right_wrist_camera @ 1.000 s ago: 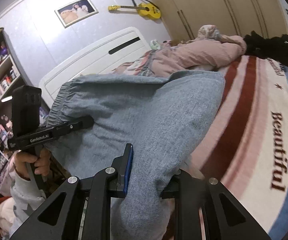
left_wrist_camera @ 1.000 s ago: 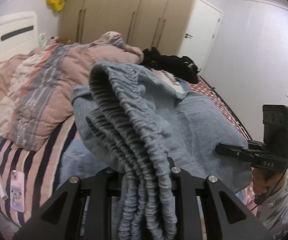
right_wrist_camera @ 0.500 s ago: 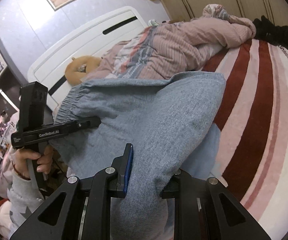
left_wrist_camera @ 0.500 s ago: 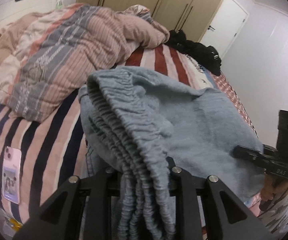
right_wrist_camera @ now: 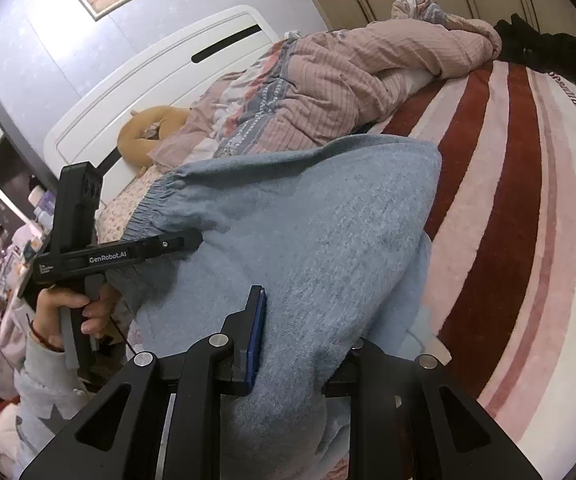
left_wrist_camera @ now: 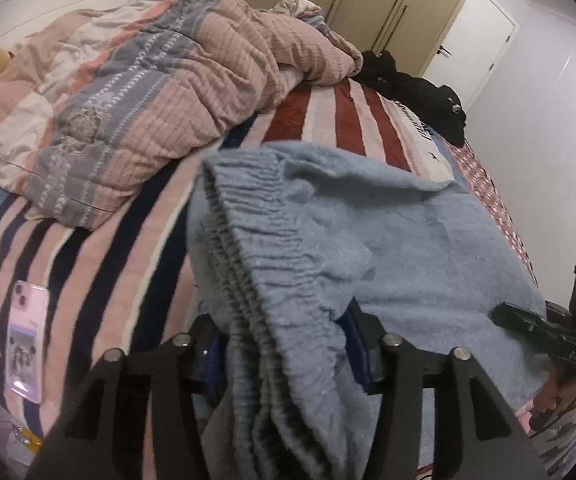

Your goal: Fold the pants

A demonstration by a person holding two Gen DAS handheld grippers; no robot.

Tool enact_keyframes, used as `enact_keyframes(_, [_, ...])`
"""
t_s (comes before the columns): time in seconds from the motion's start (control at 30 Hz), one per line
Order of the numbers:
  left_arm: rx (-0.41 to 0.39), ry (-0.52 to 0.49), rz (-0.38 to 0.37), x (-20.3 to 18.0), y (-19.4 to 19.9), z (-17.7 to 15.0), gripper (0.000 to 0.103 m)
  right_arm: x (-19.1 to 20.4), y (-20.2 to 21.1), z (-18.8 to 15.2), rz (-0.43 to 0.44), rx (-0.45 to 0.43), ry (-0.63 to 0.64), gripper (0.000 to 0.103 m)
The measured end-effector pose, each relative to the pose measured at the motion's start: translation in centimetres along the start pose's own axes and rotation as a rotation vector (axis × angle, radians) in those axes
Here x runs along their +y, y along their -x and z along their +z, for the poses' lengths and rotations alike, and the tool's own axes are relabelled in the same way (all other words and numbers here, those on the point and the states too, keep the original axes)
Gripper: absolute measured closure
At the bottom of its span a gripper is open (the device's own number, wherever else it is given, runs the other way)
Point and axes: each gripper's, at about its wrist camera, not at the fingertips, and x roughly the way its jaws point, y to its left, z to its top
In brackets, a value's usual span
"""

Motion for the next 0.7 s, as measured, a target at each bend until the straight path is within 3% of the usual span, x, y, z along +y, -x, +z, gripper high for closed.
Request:
enact_keyframes(0.1, [-0.025, -0.014, 0.039, 0.1, 1.6, 0.2, 0.055, 0.4, 0.9, -0.3, -0.016, -0.009, 0.029, 0.076])
enact_keyframes(0.23, [-0.11, -0.044, 0.083, -0.3, 4.9, 0.8, 0.055, 0.6, 3.0, 0.1, -0.044, -0.04, 0.074, 0.075])
enact_keyframes(0.37, [-0.198, -0.064, 0.019, -1.8, 8.0, 1.5, 0.055, 0.6, 4.4, 0.8, -0.062, -0.07, 0.096, 0.075])
enact_keyframes(0.5, [-0.185, -0.124, 0.011, -3.7, 7.2, 1.7, 0.054, 0.8, 4.8, 1.4, -0.07, -0.101, 0.101, 0.075])
enact_keyframes(0.63, [-0.137, -0.115, 0.006, -3.5, 4.8, 1.4, 0.054, 1.1, 5.2, 1.4, -0.104, -0.135, 0.136, 0.07])
enact_keyframes(0.7, [-0.114, -0.107, -0.002, -3.1, 3.7, 1.0, 0.055, 1.2, 5.1, 1.3, -0.079, -0.138, 0.151, 0.07])
